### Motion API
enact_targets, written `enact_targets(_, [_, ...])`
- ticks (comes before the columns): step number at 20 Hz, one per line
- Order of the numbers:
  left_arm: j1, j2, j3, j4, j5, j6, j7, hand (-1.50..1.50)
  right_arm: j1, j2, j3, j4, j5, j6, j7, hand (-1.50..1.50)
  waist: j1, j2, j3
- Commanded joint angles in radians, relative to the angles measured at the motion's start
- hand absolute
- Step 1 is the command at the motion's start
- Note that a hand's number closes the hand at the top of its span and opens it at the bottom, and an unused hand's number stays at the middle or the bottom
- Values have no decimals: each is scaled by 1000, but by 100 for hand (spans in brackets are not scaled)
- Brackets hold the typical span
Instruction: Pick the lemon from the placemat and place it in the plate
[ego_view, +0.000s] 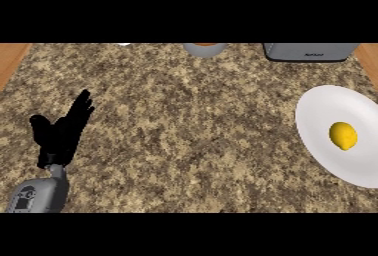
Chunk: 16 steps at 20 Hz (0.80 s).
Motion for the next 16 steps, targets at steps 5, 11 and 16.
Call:
enact_targets(5, [22, 10, -8, -55, 3, -15, 25, 0, 26, -100, -15, 71, -87, 263, -164, -150, 16, 4, 3])
enact_targets(11, [-23, 2, 0, -9, 5, -9, 25, 0, -6, -128, 4, 104, -108, 246, -156, -150, 20, 11, 4])
enact_targets(16, [17, 9, -1, -36, 21, -40, 3, 0, 10, -149, 17, 127, -118, 229, -176, -150, 30, 12, 5])
